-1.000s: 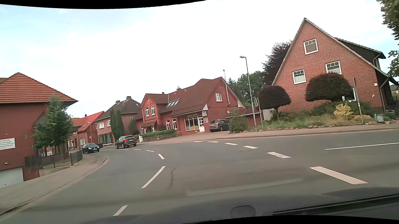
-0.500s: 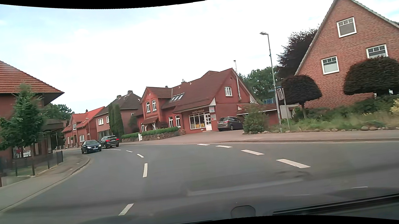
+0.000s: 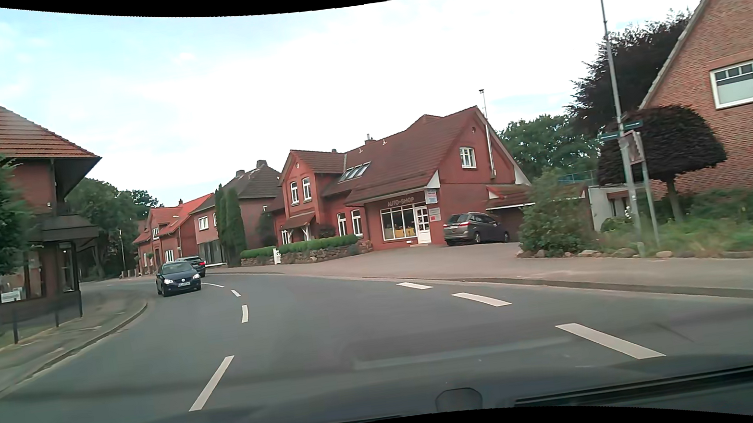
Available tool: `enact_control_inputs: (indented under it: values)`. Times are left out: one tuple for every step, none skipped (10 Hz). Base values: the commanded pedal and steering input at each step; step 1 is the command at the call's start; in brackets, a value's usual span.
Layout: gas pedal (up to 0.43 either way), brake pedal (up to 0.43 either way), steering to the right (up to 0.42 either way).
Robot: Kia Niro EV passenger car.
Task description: Follow the waypoints while adhering to traffic rules and regulations
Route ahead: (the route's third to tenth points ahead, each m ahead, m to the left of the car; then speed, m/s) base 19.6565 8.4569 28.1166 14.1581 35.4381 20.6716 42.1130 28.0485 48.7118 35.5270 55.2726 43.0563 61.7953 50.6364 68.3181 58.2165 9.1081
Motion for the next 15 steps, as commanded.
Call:
enact_control_inputs:
  values:
    - [0.138, 0.0, -0.112]
    - [0.138, 0.0, -0.115]
    - [0.138, 0.0, -0.119]
    - [0.138, 0.0, -0.125]
    - [0.138, 0.0, -0.132]
    - [0.138, 0.0, -0.139]
    - [0.157, 0.0, -0.14]
    - [0.177, 0.0, -0.141]
    - [0.177, 0.0, -0.142]
    - [0.197, 0.0, -0.145]
    - [0.197, 0.0, -0.145]
    - [0.209, 0.0, -0.138]
    - [0.22, 0.0, -0.126]
    - [0.22, 0.0, -0.119]
    - [0.22, 0.0, -0.117]
